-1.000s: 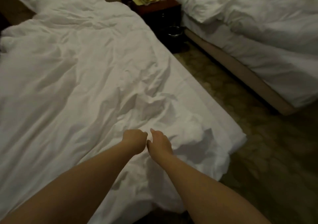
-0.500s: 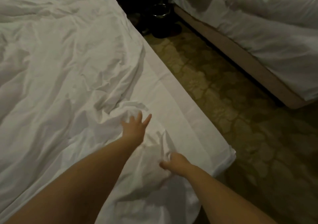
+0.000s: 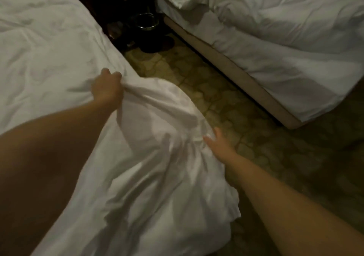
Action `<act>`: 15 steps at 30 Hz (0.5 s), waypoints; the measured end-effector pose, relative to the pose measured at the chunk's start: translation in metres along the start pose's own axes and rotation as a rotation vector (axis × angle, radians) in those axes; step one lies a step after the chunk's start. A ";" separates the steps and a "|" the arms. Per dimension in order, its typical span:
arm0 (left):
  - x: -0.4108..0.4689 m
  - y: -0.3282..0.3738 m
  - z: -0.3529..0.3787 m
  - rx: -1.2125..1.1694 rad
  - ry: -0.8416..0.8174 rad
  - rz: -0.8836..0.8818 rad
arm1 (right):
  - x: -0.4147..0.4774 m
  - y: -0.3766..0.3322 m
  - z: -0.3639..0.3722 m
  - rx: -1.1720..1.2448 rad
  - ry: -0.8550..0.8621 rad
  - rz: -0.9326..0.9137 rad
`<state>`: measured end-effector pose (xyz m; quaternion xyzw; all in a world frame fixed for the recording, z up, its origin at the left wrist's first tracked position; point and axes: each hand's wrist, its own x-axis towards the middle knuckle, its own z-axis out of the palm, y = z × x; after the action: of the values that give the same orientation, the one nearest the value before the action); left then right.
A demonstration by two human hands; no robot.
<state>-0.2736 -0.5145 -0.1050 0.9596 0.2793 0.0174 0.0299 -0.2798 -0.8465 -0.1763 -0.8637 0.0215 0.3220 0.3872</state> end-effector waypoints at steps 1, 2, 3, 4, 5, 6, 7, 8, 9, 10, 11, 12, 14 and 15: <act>0.009 0.009 0.002 0.000 0.005 0.014 | -0.001 0.013 0.008 -0.072 -0.049 0.040; 0.014 0.019 0.005 -0.006 -0.036 0.041 | -0.004 0.027 0.018 -0.173 -0.080 0.064; 0.012 0.027 0.016 -0.004 -0.108 0.065 | -0.010 0.040 0.028 -0.266 -0.116 0.089; 0.004 0.034 0.030 0.016 -0.174 0.082 | -0.016 0.050 0.035 -0.333 -0.158 0.113; -0.005 0.042 0.041 0.032 -0.229 0.094 | -0.020 0.057 0.040 -0.378 -0.204 0.131; -0.016 0.050 0.053 0.043 -0.292 0.104 | -0.024 0.060 0.042 -0.411 -0.245 0.138; -0.031 0.058 0.063 0.044 -0.357 0.108 | -0.026 0.059 0.040 -0.435 -0.274 0.140; -0.045 0.068 0.071 0.047 -0.415 0.107 | -0.024 0.057 0.036 -0.452 -0.289 0.132; -0.059 0.079 0.078 0.052 -0.464 0.105 | -0.020 0.052 0.032 -0.469 -0.300 0.115; -0.071 0.090 0.084 0.053 -0.503 0.106 | -0.016 0.044 0.025 -0.490 -0.308 0.093; -0.082 0.103 0.087 0.047 -0.538 0.105 | -0.009 0.037 0.018 -0.515 -0.310 0.062; -0.090 0.117 0.089 0.037 -0.573 0.105 | -0.002 0.028 0.008 -0.539 -0.309 0.021; -0.099 0.146 0.088 0.018 -0.624 0.106 | 0.012 0.010 -0.015 -0.582 -0.295 -0.082; -0.101 0.161 0.086 0.029 -0.622 0.118 | 0.021 0.002 -0.029 -0.599 -0.282 -0.132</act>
<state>-0.2682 -0.7083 -0.1814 0.9336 0.2010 -0.2794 0.0991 -0.2483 -0.8638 -0.1750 -0.8855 -0.1837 0.4048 0.1355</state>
